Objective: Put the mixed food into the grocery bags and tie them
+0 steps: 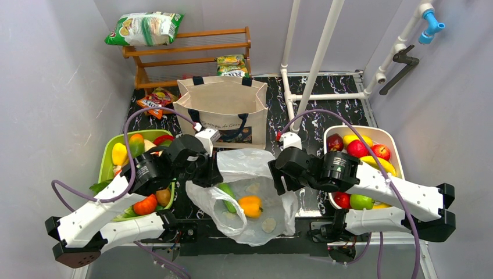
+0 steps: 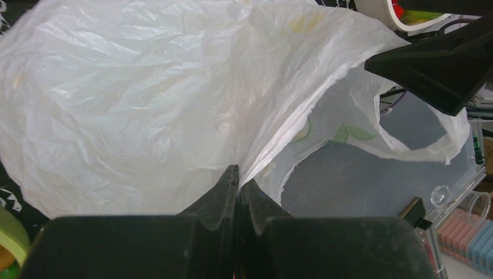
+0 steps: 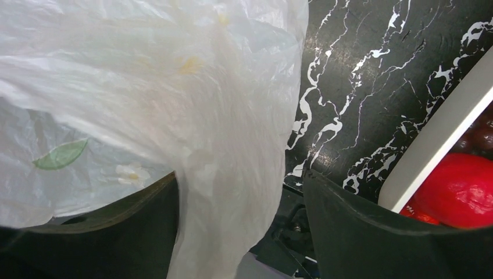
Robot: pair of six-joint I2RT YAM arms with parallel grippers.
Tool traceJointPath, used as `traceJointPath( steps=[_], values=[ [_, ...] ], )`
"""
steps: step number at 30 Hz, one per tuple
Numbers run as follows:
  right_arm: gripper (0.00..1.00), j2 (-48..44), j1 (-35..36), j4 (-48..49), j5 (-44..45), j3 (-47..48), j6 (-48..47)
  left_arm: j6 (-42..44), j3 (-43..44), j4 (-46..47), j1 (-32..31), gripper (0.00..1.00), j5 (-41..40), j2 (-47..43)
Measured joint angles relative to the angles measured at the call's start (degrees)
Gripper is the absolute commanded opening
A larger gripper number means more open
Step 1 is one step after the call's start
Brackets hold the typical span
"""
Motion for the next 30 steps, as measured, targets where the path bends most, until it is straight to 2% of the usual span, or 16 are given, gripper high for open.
traceJointPath(
  steps=[10, 13, 16, 23, 30],
  values=[
    [0.92, -6.32, -0.11, 5.33, -6.86, -0.02, -3.58, -3.98, -6.64, 7.45, 0.00, 0.00, 6.27, -0.46],
    [0.98, -8.74, -0.11, 6.56, -6.62, -0.04, -3.58, -4.76, -7.26, 9.79, 0.00, 0.00, 7.10, -0.57],
    [0.98, -10.36, -1.05, 5.46, -3.17, -0.04, -1.31, -5.57, -8.22, 11.69, -0.04, 0.00, 8.02, -0.57],
    [0.98, -9.90, -16.50, -1.05, 0.61, -2.34, 4.46, -8.00, -11.85, 14.32, -0.70, 0.00, 9.84, -0.63],
    [0.98, -11.89, -27.02, -6.60, 4.46, -5.62, 9.11, -9.81, -13.38, 15.41, -1.64, 0.00, 10.12, -1.90]
  ],
)
